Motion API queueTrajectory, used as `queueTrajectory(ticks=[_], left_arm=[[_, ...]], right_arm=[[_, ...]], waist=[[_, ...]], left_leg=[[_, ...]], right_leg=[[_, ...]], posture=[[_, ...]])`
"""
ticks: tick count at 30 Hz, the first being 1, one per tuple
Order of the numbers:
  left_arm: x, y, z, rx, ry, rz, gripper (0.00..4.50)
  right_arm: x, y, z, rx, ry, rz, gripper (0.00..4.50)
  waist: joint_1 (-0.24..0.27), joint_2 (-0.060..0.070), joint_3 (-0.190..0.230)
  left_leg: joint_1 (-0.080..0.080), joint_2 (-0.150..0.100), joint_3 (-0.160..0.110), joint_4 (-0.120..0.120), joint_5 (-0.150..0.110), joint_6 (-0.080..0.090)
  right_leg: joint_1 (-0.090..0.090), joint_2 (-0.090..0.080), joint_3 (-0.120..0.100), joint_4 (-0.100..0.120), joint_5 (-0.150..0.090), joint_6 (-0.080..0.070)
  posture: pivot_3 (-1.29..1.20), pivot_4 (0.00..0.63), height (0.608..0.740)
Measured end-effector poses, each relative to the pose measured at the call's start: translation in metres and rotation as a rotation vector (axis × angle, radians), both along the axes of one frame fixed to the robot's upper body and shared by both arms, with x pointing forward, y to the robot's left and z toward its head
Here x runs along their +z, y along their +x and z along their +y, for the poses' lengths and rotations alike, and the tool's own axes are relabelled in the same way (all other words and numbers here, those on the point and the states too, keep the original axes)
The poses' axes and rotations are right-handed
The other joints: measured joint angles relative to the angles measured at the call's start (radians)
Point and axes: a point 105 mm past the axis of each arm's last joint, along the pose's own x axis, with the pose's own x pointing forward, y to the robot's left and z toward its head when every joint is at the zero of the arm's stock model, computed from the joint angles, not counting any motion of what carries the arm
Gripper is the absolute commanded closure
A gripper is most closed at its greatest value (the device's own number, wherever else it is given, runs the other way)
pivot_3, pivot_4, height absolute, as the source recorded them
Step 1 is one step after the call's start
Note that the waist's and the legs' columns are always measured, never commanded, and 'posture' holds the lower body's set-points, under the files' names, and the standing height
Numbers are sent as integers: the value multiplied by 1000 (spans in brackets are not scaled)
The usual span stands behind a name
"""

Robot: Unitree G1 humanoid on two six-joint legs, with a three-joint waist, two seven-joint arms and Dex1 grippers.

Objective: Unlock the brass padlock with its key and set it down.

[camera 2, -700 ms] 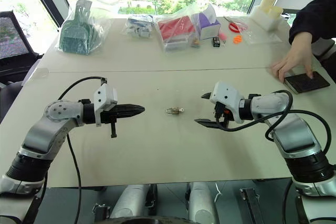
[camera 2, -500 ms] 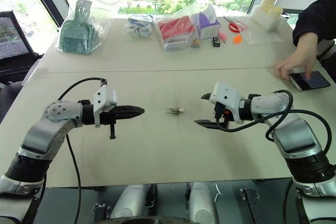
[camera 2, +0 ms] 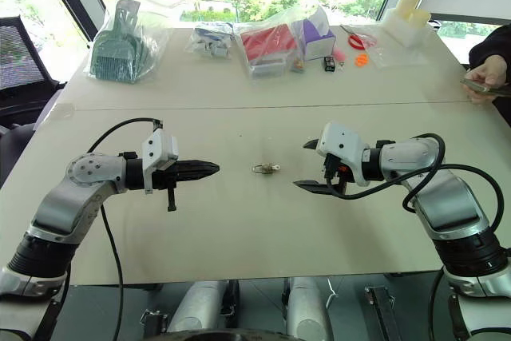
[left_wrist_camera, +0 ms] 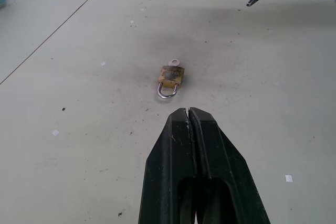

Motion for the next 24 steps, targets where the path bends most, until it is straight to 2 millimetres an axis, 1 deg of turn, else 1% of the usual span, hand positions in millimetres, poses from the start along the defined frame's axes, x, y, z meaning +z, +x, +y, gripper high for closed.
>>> queueTrajectory(ticks=[6, 12, 15, 16, 17, 18, 19, 20, 23, 24], left_arm=[[0, 1, -1, -1, 1, -8, 4500], [0, 9, -12, -19, -18, -34, 4500], [-4, 17, -23, -34, -63, -25, 3676], [-7, 18, -25, -45, -62, -13, 3271], [-11, 19, -29, -65, -51, -7, 2675], [-14, 20, -32, -78, -47, -9, 2242], [-16, 21, -35, -95, -38, -13, 1625], [-17, 21, -37, -104, -35, -12, 1488], [-26, 26, -49, -158, -24, -3, 202], [-29, 29, -54, -172, -24, 5, 14]], right_arm=[[1, 1, 0, 2, -1, -5, 34], [1, 1, 2, 4, 0, -7, 34], [0, 1, 3, 6, 1, -4, 0], [0, 1, 3, 6, 1, -4, 0], [-1, 1, 3, 6, -1, -2, 0], [-2, 1, 4, 6, -1, -1, 0], [-2, 1, 4, 5, -1, -1, 0], [-2, 1, 4, 5, -1, -1, 0], [-2, 1, 4, -3, 0, -5, 0], [-3, 0, 4, -5, -1, -5, 0]], waist=[[0, 0, 0], [0, 0, 0], [1, 0, 0], [0, 0, 0], [0, 0, 0], [0, 0, 0], [0, 0, 0], [0, 0, 0], [3, 0, 0], [5, 0, 0]], left_leg=[[0, 0, 0, 0, 0, 0], [0, 0, 0, 0, 0, 0], [0, -1, 0, 1, 0, 0], [0, -1, 0, 1, 0, 0], [0, -1, 0, 1, 0, 0], [0, -1, 0, 1, 0, 0], [0, -1, 0, 1, 0, 0], [0, -1, 0, 1, 0, 0], [0, -1, 0, 1, 0, 0], [0, -2, 0, 1, 0, 0]], right_leg=[[0, 0, 0, 0, 0, 0], [0, 0, 0, 0, 0, 0], [1, 0, 0, 1, 0, 0], [1, 0, 0, 1, 0, 0], [1, 0, 0, 1, 0, 0], [1, 0, 0, 1, 0, 0], [1, 0, 0, 1, 0, 0], [1, 0, 0, 1, 0, 0], [1, 0, 0, 1, 0, 0], [1, 0, 0, 1, 0, 0]], posture=[[0, 150, 740], [0, 150, 740], [0, 150, 740], [0, 150, 740], [0, 150, 740], [0, 150, 740], [0, 150, 740], [0, 150, 740], [0, 150, 740], [0, 150, 740]])
